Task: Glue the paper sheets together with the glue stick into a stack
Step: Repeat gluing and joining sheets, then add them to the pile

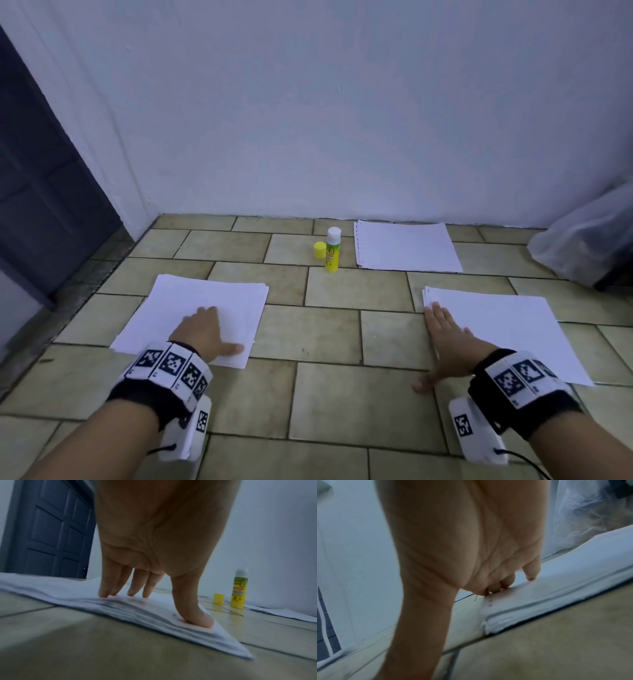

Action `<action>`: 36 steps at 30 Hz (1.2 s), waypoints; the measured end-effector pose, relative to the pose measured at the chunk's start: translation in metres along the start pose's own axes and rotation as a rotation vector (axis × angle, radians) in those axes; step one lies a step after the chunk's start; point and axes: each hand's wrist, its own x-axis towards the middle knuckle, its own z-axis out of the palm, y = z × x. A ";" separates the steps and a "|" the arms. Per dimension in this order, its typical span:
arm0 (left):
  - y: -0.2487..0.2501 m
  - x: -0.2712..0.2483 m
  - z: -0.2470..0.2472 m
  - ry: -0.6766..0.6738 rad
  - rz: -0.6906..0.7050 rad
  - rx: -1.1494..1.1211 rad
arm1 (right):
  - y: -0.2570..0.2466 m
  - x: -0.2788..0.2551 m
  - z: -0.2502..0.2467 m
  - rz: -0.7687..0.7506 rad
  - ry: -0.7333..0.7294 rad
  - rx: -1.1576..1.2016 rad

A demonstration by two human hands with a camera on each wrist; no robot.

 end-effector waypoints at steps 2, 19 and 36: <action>-0.006 0.001 -0.001 0.052 0.039 0.023 | 0.000 0.000 0.001 0.000 0.010 0.003; 0.157 -0.059 0.000 0.157 0.511 0.052 | 0.014 0.019 -0.026 -0.022 0.318 0.169; 0.151 -0.022 0.011 -0.140 0.501 0.054 | -0.062 0.041 -0.082 -0.202 0.531 0.456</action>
